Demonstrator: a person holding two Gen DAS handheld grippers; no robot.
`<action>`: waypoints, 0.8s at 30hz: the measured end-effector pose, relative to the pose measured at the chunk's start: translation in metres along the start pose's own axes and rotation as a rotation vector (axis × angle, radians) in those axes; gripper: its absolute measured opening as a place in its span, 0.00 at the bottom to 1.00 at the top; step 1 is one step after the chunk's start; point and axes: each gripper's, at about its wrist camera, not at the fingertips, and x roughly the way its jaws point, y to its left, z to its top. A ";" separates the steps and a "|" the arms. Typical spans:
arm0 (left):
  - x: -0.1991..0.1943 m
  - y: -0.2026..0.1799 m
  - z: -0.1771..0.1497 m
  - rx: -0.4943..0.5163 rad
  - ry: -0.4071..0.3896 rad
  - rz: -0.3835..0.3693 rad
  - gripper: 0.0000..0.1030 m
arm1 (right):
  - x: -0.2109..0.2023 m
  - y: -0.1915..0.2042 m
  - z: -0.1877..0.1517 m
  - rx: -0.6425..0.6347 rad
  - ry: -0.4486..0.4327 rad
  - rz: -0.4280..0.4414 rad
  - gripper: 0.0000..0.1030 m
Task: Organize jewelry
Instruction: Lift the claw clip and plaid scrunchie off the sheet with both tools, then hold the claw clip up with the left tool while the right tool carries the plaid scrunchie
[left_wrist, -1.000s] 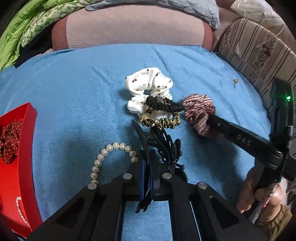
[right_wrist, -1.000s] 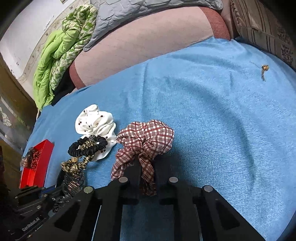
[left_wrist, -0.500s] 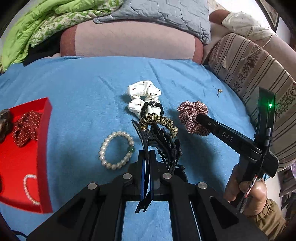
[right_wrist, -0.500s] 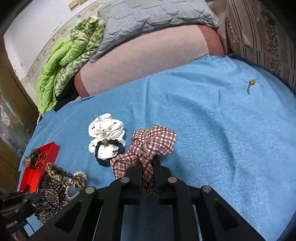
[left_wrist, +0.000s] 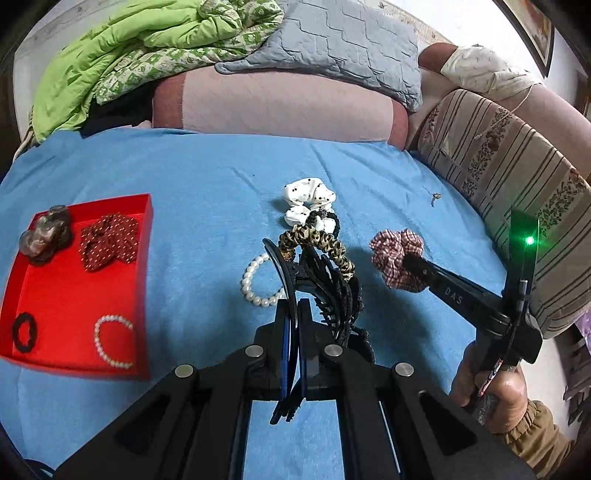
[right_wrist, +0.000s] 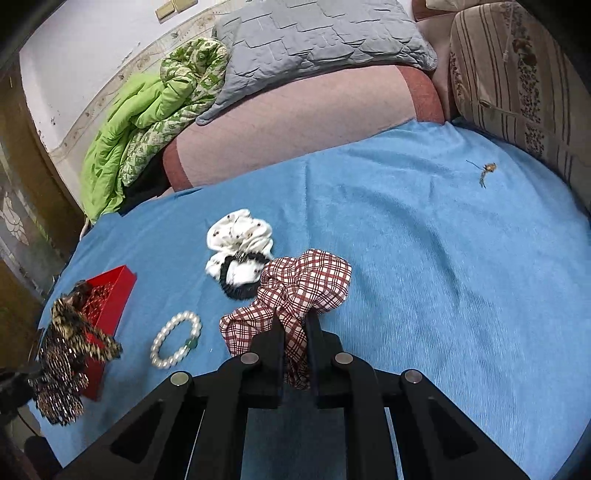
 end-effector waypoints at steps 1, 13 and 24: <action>-0.002 0.000 -0.002 0.002 -0.001 0.002 0.04 | -0.001 0.000 -0.002 0.001 0.002 -0.001 0.11; 0.008 -0.052 -0.028 0.409 0.093 0.244 0.04 | -0.013 -0.003 -0.015 0.030 0.007 -0.036 0.11; 0.033 -0.043 -0.033 0.319 0.361 0.032 0.04 | -0.012 -0.010 -0.014 0.053 0.010 -0.026 0.11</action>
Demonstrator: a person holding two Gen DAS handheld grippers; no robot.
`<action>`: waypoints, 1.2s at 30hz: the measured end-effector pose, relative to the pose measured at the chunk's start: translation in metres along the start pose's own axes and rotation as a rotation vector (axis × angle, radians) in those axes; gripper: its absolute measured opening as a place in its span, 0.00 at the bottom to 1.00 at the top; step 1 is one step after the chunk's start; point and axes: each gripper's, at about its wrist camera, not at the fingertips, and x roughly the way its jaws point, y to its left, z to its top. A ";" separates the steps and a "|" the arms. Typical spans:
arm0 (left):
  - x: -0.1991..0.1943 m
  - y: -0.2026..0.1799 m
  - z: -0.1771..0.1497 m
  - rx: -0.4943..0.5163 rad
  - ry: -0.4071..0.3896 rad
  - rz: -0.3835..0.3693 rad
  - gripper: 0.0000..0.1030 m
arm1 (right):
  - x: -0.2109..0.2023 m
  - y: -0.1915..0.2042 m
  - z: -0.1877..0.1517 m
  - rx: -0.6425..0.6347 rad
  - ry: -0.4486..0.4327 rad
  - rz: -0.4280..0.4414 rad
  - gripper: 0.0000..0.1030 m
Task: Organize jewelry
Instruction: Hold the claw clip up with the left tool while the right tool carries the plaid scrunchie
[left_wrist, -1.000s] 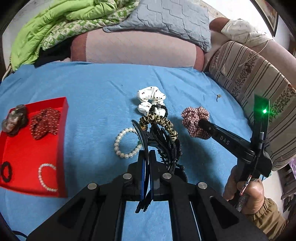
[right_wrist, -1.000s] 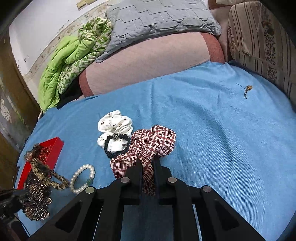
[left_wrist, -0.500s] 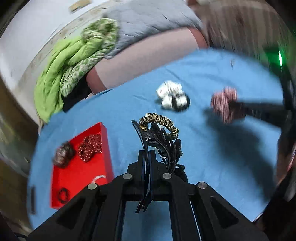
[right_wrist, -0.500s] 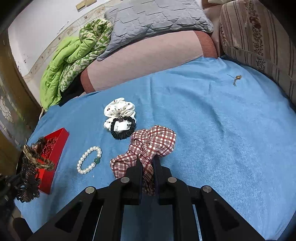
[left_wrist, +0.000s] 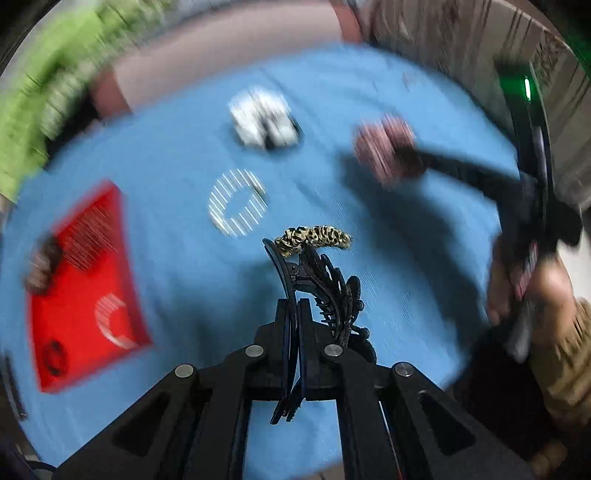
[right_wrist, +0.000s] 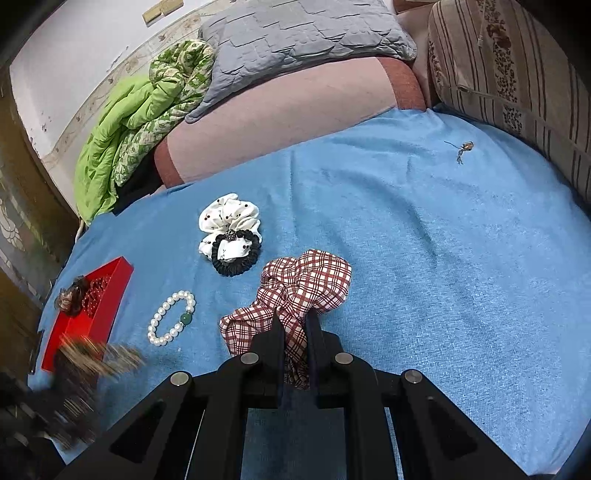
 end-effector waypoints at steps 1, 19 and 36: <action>0.003 -0.002 -0.004 0.002 0.027 -0.040 0.04 | 0.001 -0.001 0.000 0.004 0.002 0.002 0.11; -0.022 0.016 -0.010 -0.153 -0.043 -0.271 0.03 | 0.004 0.003 -0.002 -0.011 0.011 0.002 0.11; -0.021 0.002 -0.024 -0.063 -0.016 -0.071 0.03 | -0.002 0.013 -0.003 -0.032 0.003 0.051 0.11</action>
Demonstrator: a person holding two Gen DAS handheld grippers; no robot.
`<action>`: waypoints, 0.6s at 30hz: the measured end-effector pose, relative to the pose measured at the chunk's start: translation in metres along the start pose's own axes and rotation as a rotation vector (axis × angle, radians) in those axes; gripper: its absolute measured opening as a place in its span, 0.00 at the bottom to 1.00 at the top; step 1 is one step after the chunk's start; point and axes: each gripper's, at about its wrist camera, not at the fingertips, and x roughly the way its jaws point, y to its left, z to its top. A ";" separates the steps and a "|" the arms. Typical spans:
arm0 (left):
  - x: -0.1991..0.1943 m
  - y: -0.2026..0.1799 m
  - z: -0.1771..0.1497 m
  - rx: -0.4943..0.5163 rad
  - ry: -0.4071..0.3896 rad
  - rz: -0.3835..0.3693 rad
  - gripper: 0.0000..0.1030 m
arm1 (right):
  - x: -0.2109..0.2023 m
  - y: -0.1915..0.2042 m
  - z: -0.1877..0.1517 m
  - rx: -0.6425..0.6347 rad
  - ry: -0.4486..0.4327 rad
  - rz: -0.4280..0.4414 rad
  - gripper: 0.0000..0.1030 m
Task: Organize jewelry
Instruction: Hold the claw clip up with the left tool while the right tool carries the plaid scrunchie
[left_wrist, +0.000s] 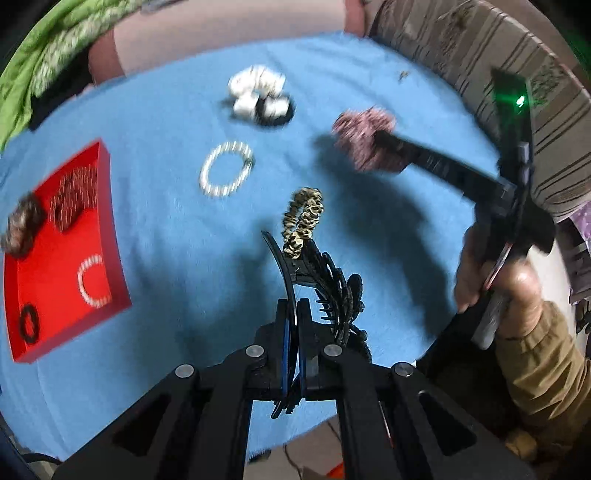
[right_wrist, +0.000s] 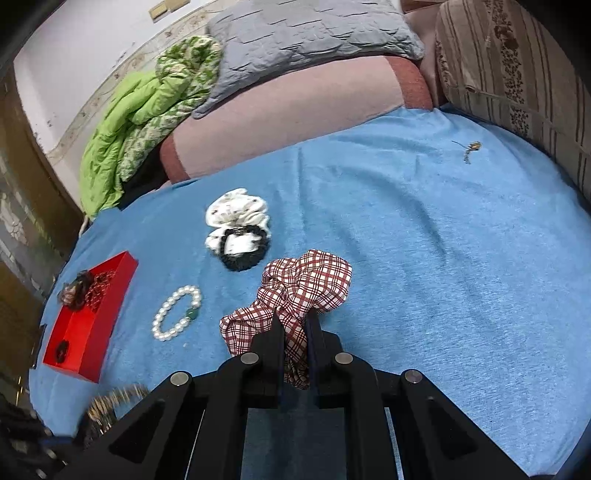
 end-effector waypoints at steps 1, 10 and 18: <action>-0.002 -0.008 0.004 0.019 -0.021 -0.016 0.03 | -0.002 0.002 0.001 0.010 0.000 0.039 0.11; 0.059 -0.027 -0.002 0.086 0.141 0.074 0.03 | -0.012 0.009 0.000 0.004 0.001 0.135 0.11; 0.060 -0.018 -0.005 0.049 0.127 0.049 0.05 | 0.015 0.043 -0.045 -0.098 0.250 0.253 0.11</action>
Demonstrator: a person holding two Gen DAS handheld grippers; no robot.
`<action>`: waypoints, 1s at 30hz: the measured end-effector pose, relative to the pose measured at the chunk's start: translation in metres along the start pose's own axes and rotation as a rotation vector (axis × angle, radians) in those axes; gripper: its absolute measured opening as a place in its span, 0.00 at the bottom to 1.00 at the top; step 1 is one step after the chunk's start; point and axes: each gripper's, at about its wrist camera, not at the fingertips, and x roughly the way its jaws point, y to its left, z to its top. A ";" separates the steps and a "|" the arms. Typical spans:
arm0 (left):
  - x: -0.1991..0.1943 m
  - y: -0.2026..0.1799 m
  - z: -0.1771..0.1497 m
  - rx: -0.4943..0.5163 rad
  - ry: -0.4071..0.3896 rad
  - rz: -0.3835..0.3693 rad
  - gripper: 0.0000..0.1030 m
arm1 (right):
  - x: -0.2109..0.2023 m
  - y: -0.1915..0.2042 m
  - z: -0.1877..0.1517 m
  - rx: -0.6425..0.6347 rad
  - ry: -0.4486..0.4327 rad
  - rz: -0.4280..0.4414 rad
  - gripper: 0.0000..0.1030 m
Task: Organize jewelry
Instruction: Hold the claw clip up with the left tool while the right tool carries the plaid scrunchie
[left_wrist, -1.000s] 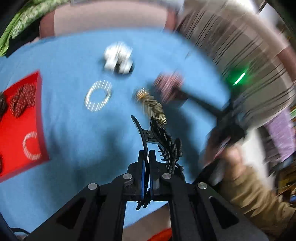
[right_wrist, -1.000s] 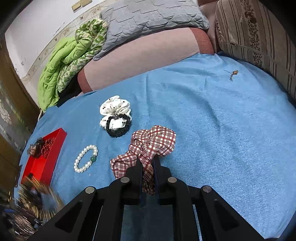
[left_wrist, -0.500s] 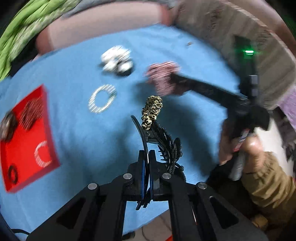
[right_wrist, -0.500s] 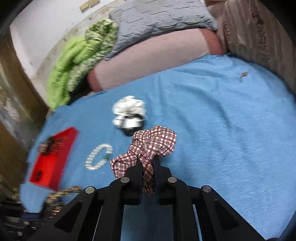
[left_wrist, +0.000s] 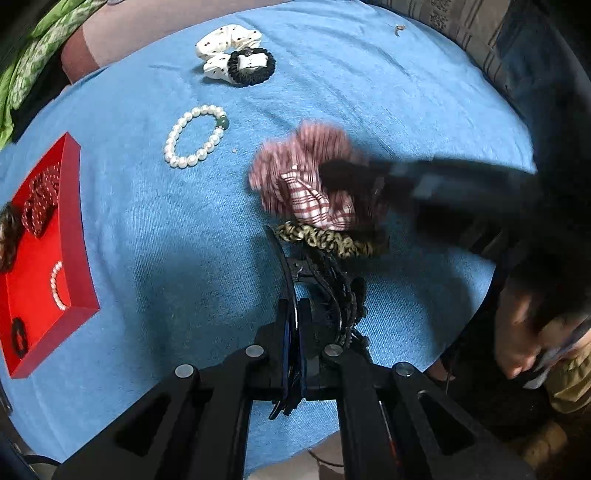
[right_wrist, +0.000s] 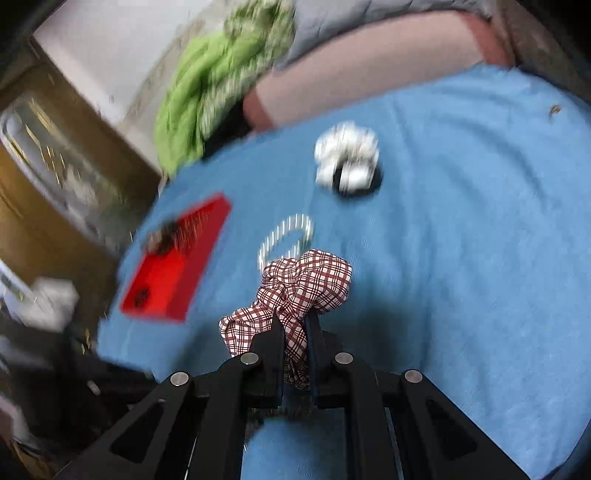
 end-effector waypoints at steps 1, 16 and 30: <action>-0.001 0.003 -0.002 -0.007 -0.001 -0.008 0.05 | 0.005 0.003 -0.002 -0.021 0.015 -0.028 0.11; -0.020 0.042 -0.063 -0.082 -0.045 -0.057 0.03 | 0.024 0.019 -0.013 -0.153 0.038 -0.175 0.11; -0.049 0.046 -0.037 -0.083 -0.145 -0.089 0.03 | -0.016 0.000 0.018 -0.104 -0.117 -0.355 0.62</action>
